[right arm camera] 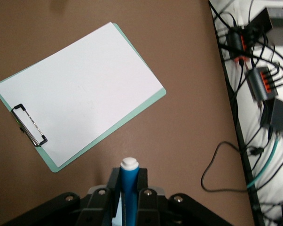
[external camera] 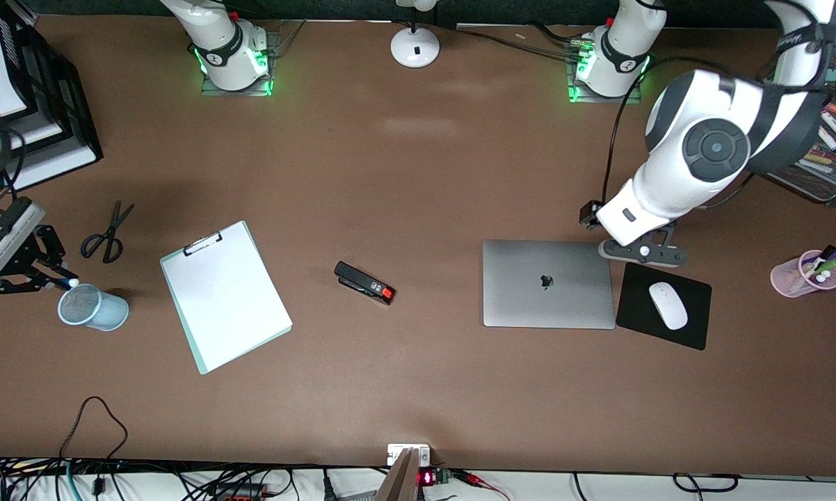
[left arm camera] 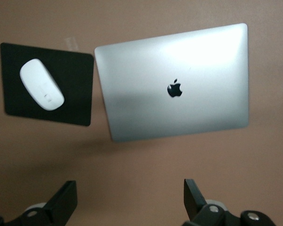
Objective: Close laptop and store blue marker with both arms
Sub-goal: 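Lift the blue marker with the right gripper while the left gripper rises, then carry the marker over the light blue cup while the left gripper withdraws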
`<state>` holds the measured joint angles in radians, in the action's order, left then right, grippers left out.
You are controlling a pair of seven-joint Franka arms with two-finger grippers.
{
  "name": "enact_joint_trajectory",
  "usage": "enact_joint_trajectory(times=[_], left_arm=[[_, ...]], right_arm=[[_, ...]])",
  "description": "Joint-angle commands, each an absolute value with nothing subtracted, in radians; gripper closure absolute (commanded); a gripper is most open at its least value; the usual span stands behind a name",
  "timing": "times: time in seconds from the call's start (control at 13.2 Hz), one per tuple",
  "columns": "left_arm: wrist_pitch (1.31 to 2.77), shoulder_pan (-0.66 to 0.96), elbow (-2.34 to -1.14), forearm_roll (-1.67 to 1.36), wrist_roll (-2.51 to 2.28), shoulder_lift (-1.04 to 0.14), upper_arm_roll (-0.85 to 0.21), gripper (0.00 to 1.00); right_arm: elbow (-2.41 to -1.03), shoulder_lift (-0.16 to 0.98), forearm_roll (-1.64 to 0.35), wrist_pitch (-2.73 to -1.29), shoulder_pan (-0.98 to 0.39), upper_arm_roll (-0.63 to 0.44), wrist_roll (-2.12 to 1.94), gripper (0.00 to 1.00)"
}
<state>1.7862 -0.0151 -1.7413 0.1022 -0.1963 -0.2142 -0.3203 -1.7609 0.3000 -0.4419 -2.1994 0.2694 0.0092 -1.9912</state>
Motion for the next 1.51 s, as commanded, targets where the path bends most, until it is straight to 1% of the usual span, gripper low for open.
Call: enact_joint_trajectory(times=[0.0, 0.08, 0.23, 0.38, 0.45, 0.6, 0.76, 0.83, 0.91, 0.98, 1.06, 1.13, 1.28, 1.44], left_arm=[[1.642, -0.021, -1.637, 0.127, -0.131, -0.196, -0.328, 0.00], [1.590, -0.023, -1.590, 0.124, -0.095, -0.193, -0.324, 0.00], [1.520, -0.026, -1.539, 0.123, -0.089, -0.190, -0.319, 0.00], [1.516, -0.054, -1.514, 0.123, -0.078, -0.189, -0.322, 0.00], [1.516, -0.055, -1.511, 0.124, -0.078, -0.190, -0.319, 0.00], [1.519, -0.066, -1.508, 0.121, -0.092, -0.192, -0.316, 0.00], [1.541, -0.124, -1.508, 0.103, -0.080, -0.189, -0.314, 0.00], [1.564, -0.123, -1.520, 0.092, -0.083, -0.170, -0.304, 0.00], [1.601, -0.100, -1.535, 0.063, -0.078, -0.146, -0.219, 0.00], [1.683, -0.047, -1.593, 0.026, -0.080, -0.109, -0.142, 0.00], [1.756, -0.023, -1.656, 0.000, -0.078, -0.066, -0.096, 0.00], [1.817, -0.015, -1.737, -0.002, -0.078, -0.008, -0.086, 0.00], [1.833, -0.011, -1.839, 0.003, -0.077, 0.090, -0.086, 0.00], [1.786, 0.014, -1.836, 0.008, -0.080, 0.109, -0.084, 0.00]], right_arm=[[-1.759, 0.336, -0.567, -2.156, 0.307, 0.023, -2.236, 0.95], [-1.741, 0.360, -0.583, -2.111, 0.314, 0.023, -2.284, 0.95], [-1.673, 0.421, -0.592, -2.009, 0.331, 0.023, -2.331, 0.95], [-1.580, 0.489, -0.591, -1.919, 0.342, 0.021, -2.350, 0.95], [-1.557, 0.506, -0.591, -1.895, 0.350, 0.021, -2.367, 0.95], [-1.546, 0.526, -0.592, -1.861, 0.377, 0.023, -2.391, 0.95], [-1.534, 0.541, -0.603, -1.816, 0.408, 0.023, -2.422, 0.95], [-1.528, 0.551, -0.618, -1.801, 0.423, 0.023, -2.443, 0.95], [-1.522, 0.555, -0.621, -1.786, 0.434, 0.023, -2.462, 0.95], [-1.513, 0.566, -0.621, -1.772, 0.445, 0.023, -2.467, 0.95], [-1.491, 0.578, -0.621, -1.750, 0.449, 0.023, -2.482, 0.95], [-1.476, 0.593, -0.624, -1.734, 0.460, 0.023, -2.502, 0.95], [-1.456, 0.620, -0.659, -1.711, 0.475, 0.023, -2.539, 0.95], [-1.408, 0.653, -0.676, -1.689, 0.477, 0.023, -2.557, 0.95]])
